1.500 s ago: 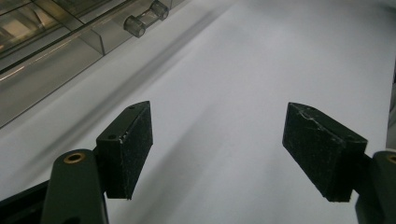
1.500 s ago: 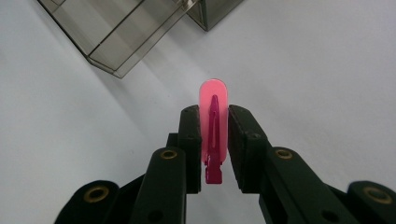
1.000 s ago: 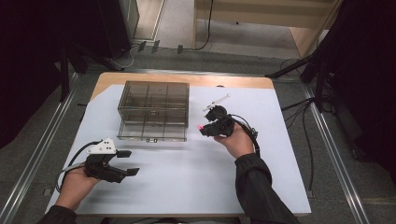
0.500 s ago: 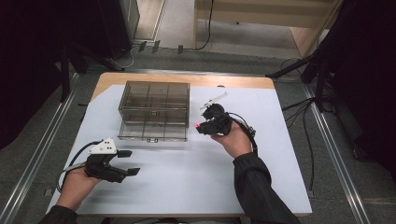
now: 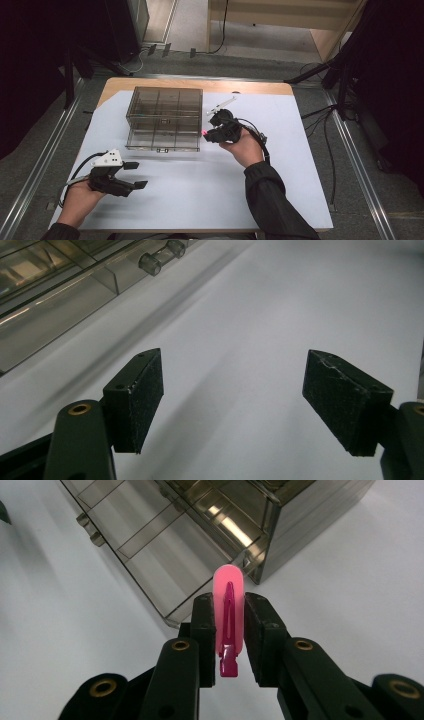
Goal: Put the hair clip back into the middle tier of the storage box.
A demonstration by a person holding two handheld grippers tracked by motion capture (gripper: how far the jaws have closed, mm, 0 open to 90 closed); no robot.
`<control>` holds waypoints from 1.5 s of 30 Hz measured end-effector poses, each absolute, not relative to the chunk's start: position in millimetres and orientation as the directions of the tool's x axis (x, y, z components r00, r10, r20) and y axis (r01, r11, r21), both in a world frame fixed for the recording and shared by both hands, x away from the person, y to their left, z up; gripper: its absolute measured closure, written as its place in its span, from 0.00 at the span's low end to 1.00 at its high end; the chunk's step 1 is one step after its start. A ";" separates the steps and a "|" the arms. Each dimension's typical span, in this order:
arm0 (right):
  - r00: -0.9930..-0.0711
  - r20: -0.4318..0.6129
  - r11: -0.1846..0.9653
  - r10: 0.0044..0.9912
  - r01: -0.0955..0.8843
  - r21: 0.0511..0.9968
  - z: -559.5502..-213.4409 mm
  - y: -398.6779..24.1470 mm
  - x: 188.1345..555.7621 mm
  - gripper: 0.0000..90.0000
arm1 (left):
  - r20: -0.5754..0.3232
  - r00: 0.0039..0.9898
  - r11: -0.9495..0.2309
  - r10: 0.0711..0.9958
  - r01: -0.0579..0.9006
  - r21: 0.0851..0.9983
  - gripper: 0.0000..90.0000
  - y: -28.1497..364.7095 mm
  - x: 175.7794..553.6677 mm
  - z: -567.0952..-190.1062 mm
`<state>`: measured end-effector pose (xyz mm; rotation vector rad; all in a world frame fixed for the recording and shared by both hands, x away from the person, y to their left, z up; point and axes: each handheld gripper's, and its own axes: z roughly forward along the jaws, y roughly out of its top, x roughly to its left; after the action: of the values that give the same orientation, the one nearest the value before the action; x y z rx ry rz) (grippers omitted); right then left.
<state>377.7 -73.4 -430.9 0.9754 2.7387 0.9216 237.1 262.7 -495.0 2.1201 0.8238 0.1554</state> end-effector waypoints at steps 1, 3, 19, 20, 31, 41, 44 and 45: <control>-0.792 0.110 0.616 0.600 0.545 0.568 -430.5 -72.6 377.8 0.86 | -0.168 0.775 -0.435 0.609 0.503 0.747 0.28 262.7 236.8 -495.2; -0.795 0.110 0.618 0.596 0.542 0.570 -430.0 -70.5 378.4 0.86 | -0.165 0.777 -0.439 0.607 0.501 0.745 0.28 262.9 236.3 -495.3; -0.814 0.105 0.635 0.571 0.519 0.572 -424.5 -50.8 380.6 0.86 | -0.166 0.773 -0.433 0.612 0.503 0.748 0.28 264.3 235.0 -494.9; -0.815 0.106 0.633 0.570 0.518 0.575 -424.1 -49.0 380.5 0.86 | -0.164 0.774 -0.435 0.611 0.502 0.747 0.28 264.6 235.1 -494.8; -0.830 0.111 0.645 0.547 0.502 0.576 -422.7 -32.8 381.4 0.86 | -0.164 0.773 -0.434 0.613 0.503 0.747 0.28 265.4 234.8 -494.5; -0.832 0.125 0.652 0.541 0.508 0.563 -429.7 -21.0 384.8 0.86 | -0.165 0.773 -0.434 0.613 0.503 0.747 0.28 265.5 234.8 -494.3; -0.834 0.125 0.659 0.537 0.508 0.555 -434.0 -16.8 386.1 0.86 | -0.163 0.772 -0.434 0.615 0.503 0.747 0.28 265.6 234.7 -494.1; -0.835 0.124 0.661 0.536 0.507 0.553 -435.5 -15.3 386.6 0.86 | -0.162 0.772 -0.434 0.614 0.503 0.748 0.28 265.6 234.6 -494.1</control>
<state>386.6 -15.3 -435.5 0.8853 2.8177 0.9144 234.6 265.6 -494.1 2.1192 0.8305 0.1684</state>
